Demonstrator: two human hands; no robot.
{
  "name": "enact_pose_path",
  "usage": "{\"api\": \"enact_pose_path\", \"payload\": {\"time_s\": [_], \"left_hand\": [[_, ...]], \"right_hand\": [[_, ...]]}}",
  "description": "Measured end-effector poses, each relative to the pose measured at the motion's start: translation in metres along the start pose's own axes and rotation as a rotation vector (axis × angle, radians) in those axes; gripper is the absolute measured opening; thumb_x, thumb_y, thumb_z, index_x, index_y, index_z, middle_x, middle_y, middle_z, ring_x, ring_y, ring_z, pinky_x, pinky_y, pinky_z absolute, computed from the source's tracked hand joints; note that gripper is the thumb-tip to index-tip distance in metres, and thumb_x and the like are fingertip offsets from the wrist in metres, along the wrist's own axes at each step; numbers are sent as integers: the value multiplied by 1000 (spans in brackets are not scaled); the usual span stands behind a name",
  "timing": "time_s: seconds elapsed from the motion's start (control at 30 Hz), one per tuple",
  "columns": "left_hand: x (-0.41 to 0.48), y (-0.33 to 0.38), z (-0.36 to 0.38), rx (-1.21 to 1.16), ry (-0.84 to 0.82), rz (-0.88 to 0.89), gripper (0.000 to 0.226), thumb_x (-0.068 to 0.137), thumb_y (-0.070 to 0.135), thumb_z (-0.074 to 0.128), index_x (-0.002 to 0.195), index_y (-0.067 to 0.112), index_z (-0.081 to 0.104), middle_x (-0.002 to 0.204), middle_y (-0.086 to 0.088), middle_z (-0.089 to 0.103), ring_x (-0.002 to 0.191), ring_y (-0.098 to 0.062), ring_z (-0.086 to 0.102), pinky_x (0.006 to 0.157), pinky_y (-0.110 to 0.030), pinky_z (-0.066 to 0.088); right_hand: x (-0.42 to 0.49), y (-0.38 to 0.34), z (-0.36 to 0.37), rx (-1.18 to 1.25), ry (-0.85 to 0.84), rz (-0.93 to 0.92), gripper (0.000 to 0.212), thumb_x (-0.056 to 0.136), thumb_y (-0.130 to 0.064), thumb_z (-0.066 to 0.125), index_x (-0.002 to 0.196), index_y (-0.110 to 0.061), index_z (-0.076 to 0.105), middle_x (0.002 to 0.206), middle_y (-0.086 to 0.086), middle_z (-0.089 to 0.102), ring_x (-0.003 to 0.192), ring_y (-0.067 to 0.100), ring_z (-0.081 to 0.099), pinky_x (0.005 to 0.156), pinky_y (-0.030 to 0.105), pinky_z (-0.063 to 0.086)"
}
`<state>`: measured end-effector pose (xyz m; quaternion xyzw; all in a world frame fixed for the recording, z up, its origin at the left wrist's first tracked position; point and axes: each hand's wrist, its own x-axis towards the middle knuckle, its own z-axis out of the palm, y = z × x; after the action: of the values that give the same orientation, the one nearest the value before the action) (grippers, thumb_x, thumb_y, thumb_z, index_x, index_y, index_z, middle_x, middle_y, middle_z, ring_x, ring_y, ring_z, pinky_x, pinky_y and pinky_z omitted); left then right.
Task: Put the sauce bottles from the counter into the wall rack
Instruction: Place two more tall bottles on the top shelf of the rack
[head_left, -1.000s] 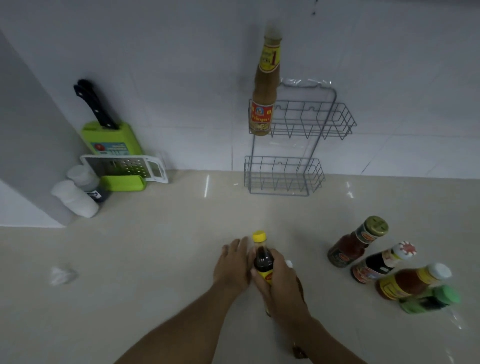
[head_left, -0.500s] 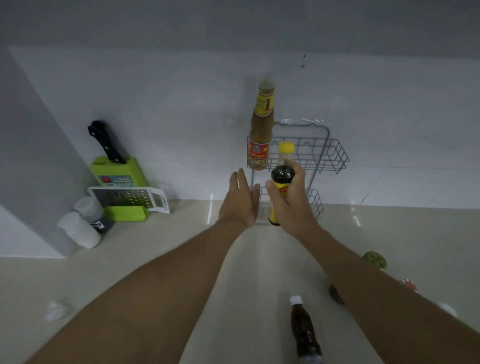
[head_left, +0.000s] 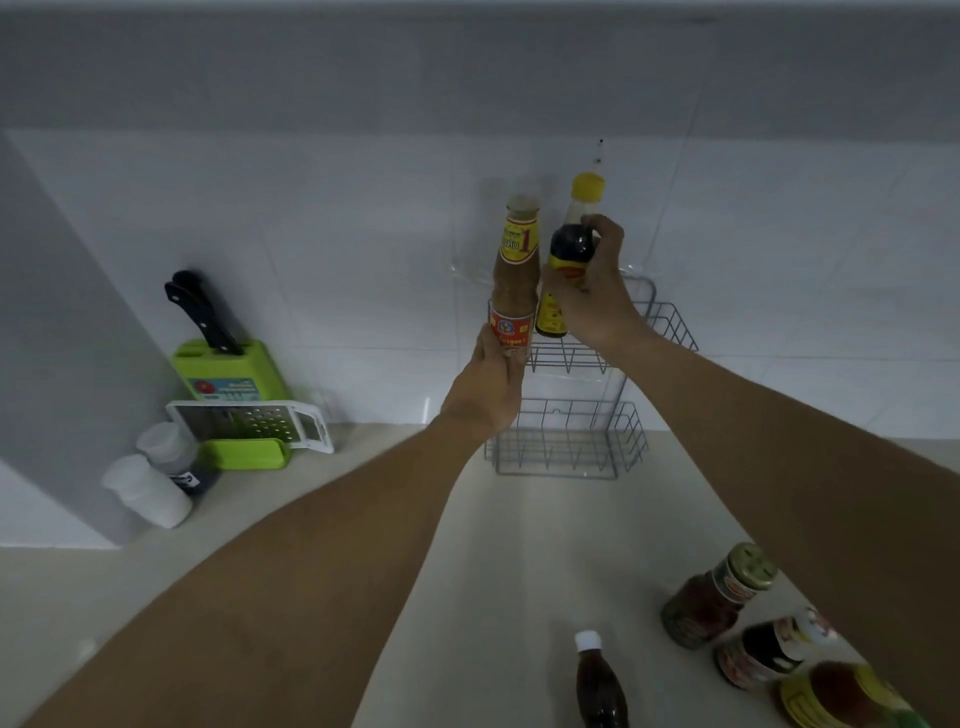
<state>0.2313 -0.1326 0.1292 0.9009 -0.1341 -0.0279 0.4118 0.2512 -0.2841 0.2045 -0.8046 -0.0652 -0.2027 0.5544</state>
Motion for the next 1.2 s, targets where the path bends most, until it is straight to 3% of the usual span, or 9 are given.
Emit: {"api": "enact_pose_path", "payload": {"time_s": [0.17,0.3,0.47,0.77,0.9,1.0,1.1,1.13,1.2], "left_hand": [[1,0,1,-3,1,-1,62,107,39,35,160,17,11,156,-9,40,131,-31,54,110,-44,45],[3,-1,1,-14,-9,-22,63,106,41,34,160,18,10,156,-11,41,130,-32,54,109,-47,46],[2,2,0,-37,-40,-31,60,106,38,35,159,21,11,153,-8,43,127,-30,56,108,-48,47],[7,-2,2,-56,-77,-71,66,103,42,36,160,26,6,158,-11,38,130,-36,54,108,-52,46],[4,5,2,-78,-94,-153,79,106,34,40,160,20,-15,166,-9,25,136,-35,51,113,-47,42],[-4,4,7,-95,-89,-175,82,106,30,42,159,16,-19,169,-6,14,146,-31,38,114,-30,33],[-18,-1,17,-78,-48,-161,81,105,30,43,160,14,-14,171,-6,6,153,-29,24,119,-33,25],[-24,-3,22,-62,-34,-162,81,104,31,44,161,14,-12,170,-7,7,153,-30,23,121,-36,25],[-37,-11,34,6,-43,-155,79,104,35,43,161,15,-8,170,-9,11,153,-32,24,123,-43,27]], "right_hand": [[-8,17,5,27,-74,95,62,93,3,58,139,-14,21,122,8,48,102,13,59,88,31,53],[-15,26,5,-1,-148,176,65,94,-1,60,142,-17,19,128,4,48,113,20,57,94,37,51],[-21,30,-5,-233,-298,155,86,88,2,64,148,-22,8,130,15,51,113,30,60,94,52,54],[-24,26,-6,-392,-317,154,84,95,-9,58,153,-19,-1,127,15,54,109,32,61,93,49,53],[-26,24,-5,-458,-318,218,70,97,-18,56,153,-10,14,138,17,52,123,33,54,101,43,45],[-33,23,-6,-539,-329,257,57,100,-25,53,148,-8,29,141,15,52,127,32,52,93,31,42],[-51,21,-6,-529,-186,266,68,99,-28,55,153,-4,22,153,14,41,138,29,41,107,29,35],[-60,22,-6,-543,-79,204,63,98,-27,55,151,-3,29,150,16,44,136,29,43,112,33,34],[-81,27,-4,-566,112,48,46,93,-22,56,133,-1,52,126,17,58,116,29,55,99,37,46]]}}
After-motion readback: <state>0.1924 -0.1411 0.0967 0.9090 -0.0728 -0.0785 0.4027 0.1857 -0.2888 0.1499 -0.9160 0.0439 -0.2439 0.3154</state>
